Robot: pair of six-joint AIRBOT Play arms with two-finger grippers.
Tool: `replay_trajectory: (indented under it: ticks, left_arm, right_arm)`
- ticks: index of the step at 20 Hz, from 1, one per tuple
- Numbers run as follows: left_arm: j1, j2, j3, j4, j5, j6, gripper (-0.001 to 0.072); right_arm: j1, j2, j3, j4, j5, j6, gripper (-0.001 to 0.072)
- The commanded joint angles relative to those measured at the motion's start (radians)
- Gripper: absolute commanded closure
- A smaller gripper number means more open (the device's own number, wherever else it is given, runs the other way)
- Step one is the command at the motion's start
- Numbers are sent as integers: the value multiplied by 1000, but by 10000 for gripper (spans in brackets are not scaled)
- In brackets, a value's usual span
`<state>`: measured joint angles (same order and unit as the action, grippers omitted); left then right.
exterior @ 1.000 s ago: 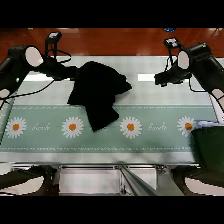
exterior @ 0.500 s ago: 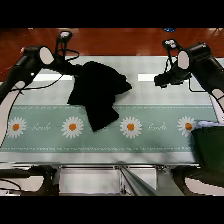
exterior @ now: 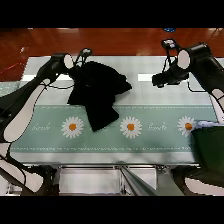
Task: Fold the shirts.
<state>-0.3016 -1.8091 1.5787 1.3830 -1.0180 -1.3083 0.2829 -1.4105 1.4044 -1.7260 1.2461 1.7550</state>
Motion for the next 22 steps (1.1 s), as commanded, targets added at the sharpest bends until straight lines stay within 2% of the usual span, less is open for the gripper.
replay_trajectory:
  ticks: [1, 6, 7, 8, 9, 12, 18, 22]
  left_arm:
    - [-23, -50, 8, -3, -45, 6, 200]
    - [-34, -72, 8, -3, -127, -13, 220]
    - [-35, -76, 8, -2, -162, -13, 371]
    - [-35, -78, 8, -2, -198, -13, 588]
    - [-35, -78, 16, -2, -233, -13, 675]
    - [-33, -49, 87, -2, -315, -20, 686]
    - [-29, 166, 309, -13, -269, -143, 686]
    - [-36, 327, 452, -94, -222, -149, 686]
  right_arm:
    - [1, 0, 0, 19, -8, 3, 302]
    - [1, 0, 0, 18, -26, 4, 302]
    - [0, 0, 0, 18, -24, 4, 302]
    - [0, 0, 0, 17, -21, 3, 302]
    - [0, 1, 0, 15, -16, 2, 302]
    - [0, 47, 0, 7, -20, 1, 302]
    - [0, 310, 0, -38, -20, 11, 302]
    - [0, 489, 0, -28, -11, 13, 302]
